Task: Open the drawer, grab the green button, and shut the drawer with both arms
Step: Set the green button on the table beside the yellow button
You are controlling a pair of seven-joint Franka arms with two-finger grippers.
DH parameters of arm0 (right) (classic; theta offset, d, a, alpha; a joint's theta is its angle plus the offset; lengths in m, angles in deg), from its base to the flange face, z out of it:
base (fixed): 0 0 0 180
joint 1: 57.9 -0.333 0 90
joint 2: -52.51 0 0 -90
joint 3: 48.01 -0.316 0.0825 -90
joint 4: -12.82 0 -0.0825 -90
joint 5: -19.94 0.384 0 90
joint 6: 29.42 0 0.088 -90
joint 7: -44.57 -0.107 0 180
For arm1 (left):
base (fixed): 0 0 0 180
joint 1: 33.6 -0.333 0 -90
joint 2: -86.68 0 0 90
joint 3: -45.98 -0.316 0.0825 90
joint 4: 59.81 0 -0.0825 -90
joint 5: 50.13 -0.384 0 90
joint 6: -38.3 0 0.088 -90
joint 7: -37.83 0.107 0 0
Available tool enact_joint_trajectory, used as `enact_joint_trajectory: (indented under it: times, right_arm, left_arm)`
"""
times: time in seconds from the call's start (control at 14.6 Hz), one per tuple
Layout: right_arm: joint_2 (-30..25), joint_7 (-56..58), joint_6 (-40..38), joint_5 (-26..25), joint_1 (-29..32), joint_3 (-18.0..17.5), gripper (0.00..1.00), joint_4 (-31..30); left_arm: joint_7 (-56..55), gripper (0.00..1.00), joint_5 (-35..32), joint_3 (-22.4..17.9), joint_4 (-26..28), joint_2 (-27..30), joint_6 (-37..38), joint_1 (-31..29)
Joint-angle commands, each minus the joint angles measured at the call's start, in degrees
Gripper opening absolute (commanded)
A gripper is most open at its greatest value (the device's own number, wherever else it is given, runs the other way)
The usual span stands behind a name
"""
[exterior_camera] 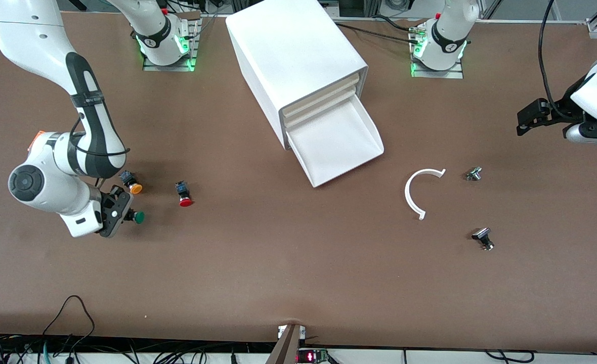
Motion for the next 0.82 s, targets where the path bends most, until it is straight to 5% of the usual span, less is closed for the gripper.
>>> enact_joint_trajectory:
  times: [0.0,0.27,0.41,0.48,0.55,0.62,0.76]
  right_arm:
    - [-2.69,10.07,6.72,1.35,3.87,-0.99,0.37,-8.04]
    - [-0.32,23.08,8.41,2.57,7.39,-1.16,0.38,-8.58]
    - [1.35,32.83,9.29,9.31,8.19,-1.25,0.41,-7.97]
    - [1.97,36.97,9.38,13.0,8.19,-1.17,0.52,-7.7]
    - [2.06,38.4,9.29,15.74,8.19,-1.16,0.92,-7.52]
    - [1.98,37.98,9.03,16.55,8.19,-1.25,1.0,-7.44]
    - [1.62,36.23,8.85,16.82,8.1,-1.34,1.0,-7.17]
  left_arm:
    - [-0.36,1.0,-1.42,0.04,-1.9,-0.98,0.97,0.27]
    - [-0.45,1.0,-1.42,0.04,-1.81,-0.98,0.97,0.27]
    - [-0.28,1.0,-1.08,-0.05,-1.55,-0.98,0.97,0.18]
    - [-0.19,1.0,-0.99,-0.14,-1.46,-1.07,0.97,0.18]
    - [-0.36,1.0,-1.07,-0.05,-1.46,-1.07,0.97,0.27]
    - [0.07,1.0,-1.25,-0.14,-1.02,-1.25,0.79,0.27]
    - [0.16,1.0,-1.51,-0.14,-0.23,-1.77,0.53,0.27]
